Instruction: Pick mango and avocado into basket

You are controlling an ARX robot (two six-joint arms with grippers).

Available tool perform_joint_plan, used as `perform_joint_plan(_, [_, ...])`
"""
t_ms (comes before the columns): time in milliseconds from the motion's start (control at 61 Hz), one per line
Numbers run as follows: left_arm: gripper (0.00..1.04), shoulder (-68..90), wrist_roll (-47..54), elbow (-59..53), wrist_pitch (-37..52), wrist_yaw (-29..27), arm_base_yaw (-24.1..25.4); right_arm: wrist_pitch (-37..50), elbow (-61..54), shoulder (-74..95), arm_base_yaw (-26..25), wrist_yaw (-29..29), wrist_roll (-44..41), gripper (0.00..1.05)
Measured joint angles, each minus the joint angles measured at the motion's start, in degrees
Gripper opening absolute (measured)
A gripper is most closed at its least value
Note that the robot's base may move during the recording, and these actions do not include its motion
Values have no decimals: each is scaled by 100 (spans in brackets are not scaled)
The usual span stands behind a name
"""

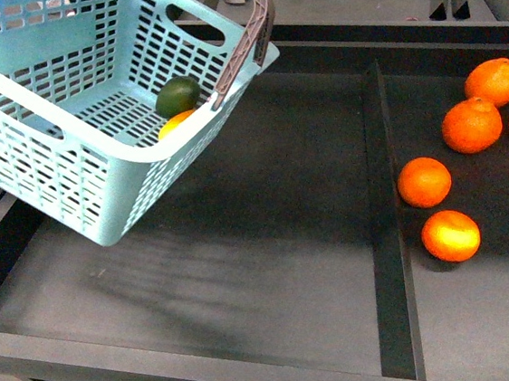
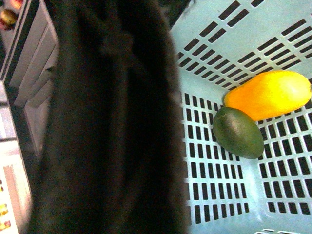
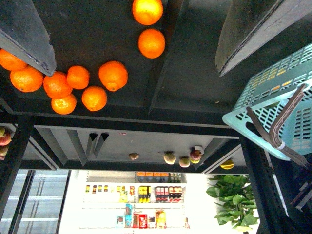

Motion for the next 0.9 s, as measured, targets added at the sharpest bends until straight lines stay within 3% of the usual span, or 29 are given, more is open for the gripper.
perform_joint_plan(180, [5, 186, -1235, 306, -446, 122, 129, 0, 0, 0, 0, 2, 0, 97])
perform_joint_plan(295, [5, 459, -1862, 350, -149, 289, 142, 0, 0, 0, 0, 2, 0, 97])
perform_joint_plan(688, [5, 505, -2726, -933, 728, 243, 389, 0, 0, 0, 0, 2, 0, 97])
perform_joint_plan(901, [5, 505, -2743, -955, 796, 245, 354, 0, 0, 0, 0, 2, 0, 97])
